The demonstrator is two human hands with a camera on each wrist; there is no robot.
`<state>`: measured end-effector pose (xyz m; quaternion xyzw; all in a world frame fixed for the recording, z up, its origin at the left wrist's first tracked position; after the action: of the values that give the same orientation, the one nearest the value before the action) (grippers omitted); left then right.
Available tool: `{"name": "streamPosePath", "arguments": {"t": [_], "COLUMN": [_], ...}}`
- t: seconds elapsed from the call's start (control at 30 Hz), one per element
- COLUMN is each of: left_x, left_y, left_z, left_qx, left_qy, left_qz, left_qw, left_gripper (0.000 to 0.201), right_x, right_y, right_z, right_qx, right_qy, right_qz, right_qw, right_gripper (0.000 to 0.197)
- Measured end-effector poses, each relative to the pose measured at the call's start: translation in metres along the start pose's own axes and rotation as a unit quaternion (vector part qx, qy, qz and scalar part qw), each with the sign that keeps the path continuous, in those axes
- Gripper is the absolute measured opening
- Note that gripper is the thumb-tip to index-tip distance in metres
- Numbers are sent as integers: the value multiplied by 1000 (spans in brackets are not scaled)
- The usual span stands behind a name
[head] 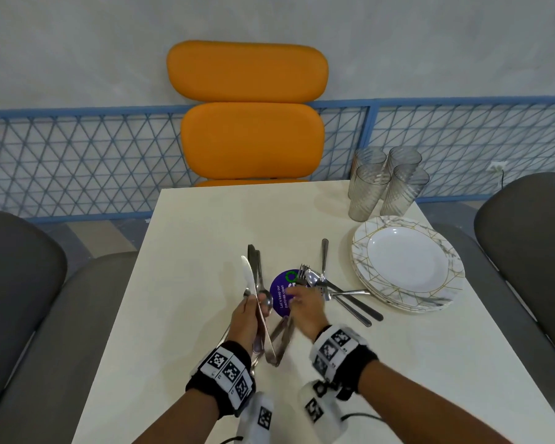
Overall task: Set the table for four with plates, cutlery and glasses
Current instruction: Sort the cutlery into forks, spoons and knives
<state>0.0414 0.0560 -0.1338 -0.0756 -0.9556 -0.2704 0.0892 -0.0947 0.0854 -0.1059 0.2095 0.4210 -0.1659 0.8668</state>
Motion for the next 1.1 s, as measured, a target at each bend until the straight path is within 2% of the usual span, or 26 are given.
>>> {"name": "streamPosePath", "arguments": {"t": [0.07,0.17,0.3,0.37,0.63,0.87,1.03,1.1], "left_x": [-5,-15,-27,-35,-61,-50,-46,-46], "left_y": [-2,-3,-3,-3,-6,6,11,11], "left_z": [-1,-1,-3,-6,-8,-6,-4,-6], "left_qx": [-22,-41,-51,-52,-51,-56,-50,-46], "left_qy": [43,103,130,142,155,142,133,135], "left_qz": [-9,-10,-12,-17,-50,-9,5,7], "left_qw": [999,994,990,988,985,988,990,990], "left_gripper": [28,28,28,27,20,8,8,9], "right_x": [-27,-50,-45,-39,-23,-20,-3,2], "right_y": [-19,-41,-52,-52,-46,-43,-40,-39], "right_z": [-29,-63,-78,-77,-67,-64,-40,-28], "right_qx": [61,132,113,101,97,140,103,75], "right_qy": [94,160,274,306,293,220,230,250], "right_qz": [-20,-8,43,47,56,86,106,107], "right_qw": [994,978,954,945,950,962,962,959], "right_gripper": [34,36,36,36,26,26,24,29]}}
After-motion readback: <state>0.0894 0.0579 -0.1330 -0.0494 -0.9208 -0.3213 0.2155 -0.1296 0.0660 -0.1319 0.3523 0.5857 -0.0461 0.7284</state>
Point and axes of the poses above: each hand's wrist, its own y-axis away from the middle knuckle, its own x-axis out of the palm, z = x × y, the point moved 7 cm from there along -y, towards the middle knuckle, and after that the axes turned 14 degrees about y, right-handed, at the moved point
